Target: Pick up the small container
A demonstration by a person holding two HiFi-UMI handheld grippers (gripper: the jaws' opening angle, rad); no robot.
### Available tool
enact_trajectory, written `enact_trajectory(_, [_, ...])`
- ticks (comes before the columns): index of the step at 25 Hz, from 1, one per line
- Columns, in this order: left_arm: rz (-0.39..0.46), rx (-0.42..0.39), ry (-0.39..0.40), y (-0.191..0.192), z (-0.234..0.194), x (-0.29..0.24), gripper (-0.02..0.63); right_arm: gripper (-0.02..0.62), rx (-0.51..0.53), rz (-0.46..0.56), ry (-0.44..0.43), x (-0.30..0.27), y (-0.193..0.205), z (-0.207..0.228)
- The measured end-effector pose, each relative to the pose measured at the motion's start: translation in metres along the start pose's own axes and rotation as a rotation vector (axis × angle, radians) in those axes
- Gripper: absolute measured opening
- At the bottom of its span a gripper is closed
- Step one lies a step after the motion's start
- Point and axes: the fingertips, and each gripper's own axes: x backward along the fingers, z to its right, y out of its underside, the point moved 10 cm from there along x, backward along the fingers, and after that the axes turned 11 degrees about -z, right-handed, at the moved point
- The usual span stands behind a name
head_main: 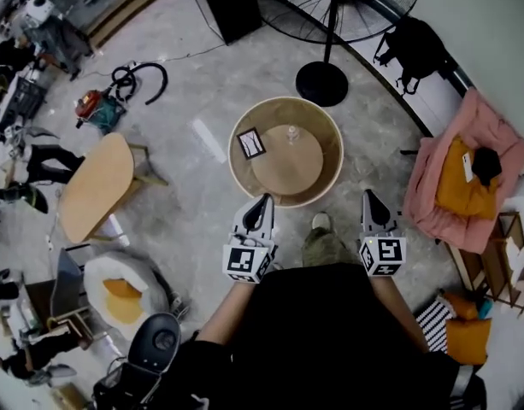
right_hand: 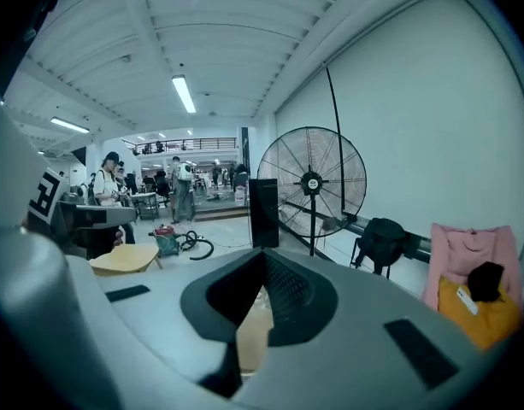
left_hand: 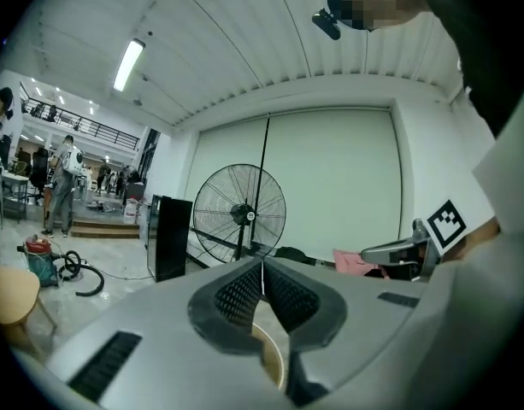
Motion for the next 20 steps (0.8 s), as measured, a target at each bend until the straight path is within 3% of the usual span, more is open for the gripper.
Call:
enact_trajectory(6, [-0.046, -0.001, -0.067, -0.009, 0.018, -0.041, 0.021, 0.021, 0.007, -0.007, -0.084, -0.03, -0.01, 0.05])
enact_trajectory(11, [-0.081, 0.016, -0.151, -0.009, 0.02, -0.064, 0.021, 0.021, 0.044, -0.03, -0.17, -0.063, -0.004, 0.066])
enact_trajectory(16, [-0.092, 0.007, -0.115, 0.02, 0.011, -0.1, 0.023, 0.021, 0.056, -0.07, -0.209, -0.103, 0.008, 0.074])
enact_trajectory(20, [-0.127, 0.051, -0.098, 0.045, -0.018, -0.139, 0.021, 0.021, 0.031, -0.093, -0.235, -0.142, 0.025, 0.065])
